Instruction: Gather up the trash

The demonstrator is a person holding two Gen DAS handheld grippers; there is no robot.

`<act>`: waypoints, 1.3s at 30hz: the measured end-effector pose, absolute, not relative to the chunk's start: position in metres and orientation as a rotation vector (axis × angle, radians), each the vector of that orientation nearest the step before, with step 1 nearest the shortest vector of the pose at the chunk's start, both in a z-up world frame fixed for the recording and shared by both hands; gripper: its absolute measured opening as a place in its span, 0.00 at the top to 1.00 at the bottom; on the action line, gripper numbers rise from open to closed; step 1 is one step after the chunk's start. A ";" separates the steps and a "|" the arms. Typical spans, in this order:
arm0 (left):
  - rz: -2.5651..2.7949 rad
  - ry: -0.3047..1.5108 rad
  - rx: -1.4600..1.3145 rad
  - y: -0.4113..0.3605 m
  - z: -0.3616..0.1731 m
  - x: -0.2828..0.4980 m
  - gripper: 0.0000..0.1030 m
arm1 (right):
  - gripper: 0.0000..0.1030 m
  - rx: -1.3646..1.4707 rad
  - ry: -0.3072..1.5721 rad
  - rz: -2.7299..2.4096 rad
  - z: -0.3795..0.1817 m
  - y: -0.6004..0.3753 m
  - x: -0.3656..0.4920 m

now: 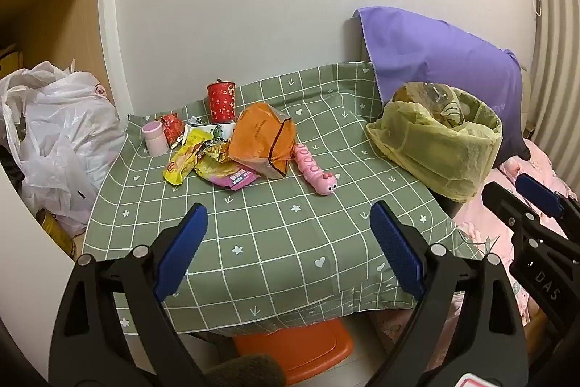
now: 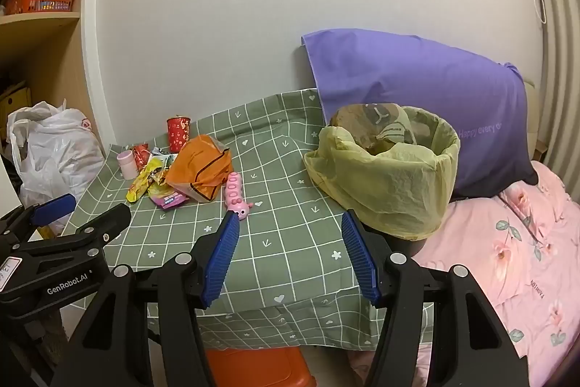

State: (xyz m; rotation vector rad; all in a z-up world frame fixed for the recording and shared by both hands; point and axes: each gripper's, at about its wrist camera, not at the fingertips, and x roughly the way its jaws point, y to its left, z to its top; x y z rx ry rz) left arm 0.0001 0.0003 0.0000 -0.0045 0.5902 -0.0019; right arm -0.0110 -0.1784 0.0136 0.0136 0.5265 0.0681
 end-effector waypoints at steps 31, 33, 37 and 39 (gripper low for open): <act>-0.001 0.578 0.007 -0.007 0.008 -0.005 0.16 | 0.46 0.014 0.523 0.064 0.015 -0.184 -0.016; -0.002 0.577 0.005 -0.005 0.006 -0.005 0.16 | 0.46 0.015 0.522 0.064 0.015 -0.183 -0.016; -0.002 0.577 0.003 -0.004 0.006 -0.005 0.16 | 0.46 0.014 0.520 0.064 0.015 -0.184 -0.017; -0.002 0.576 0.003 -0.004 0.006 -0.005 0.16 | 0.46 0.014 0.520 0.064 0.017 -0.186 -0.016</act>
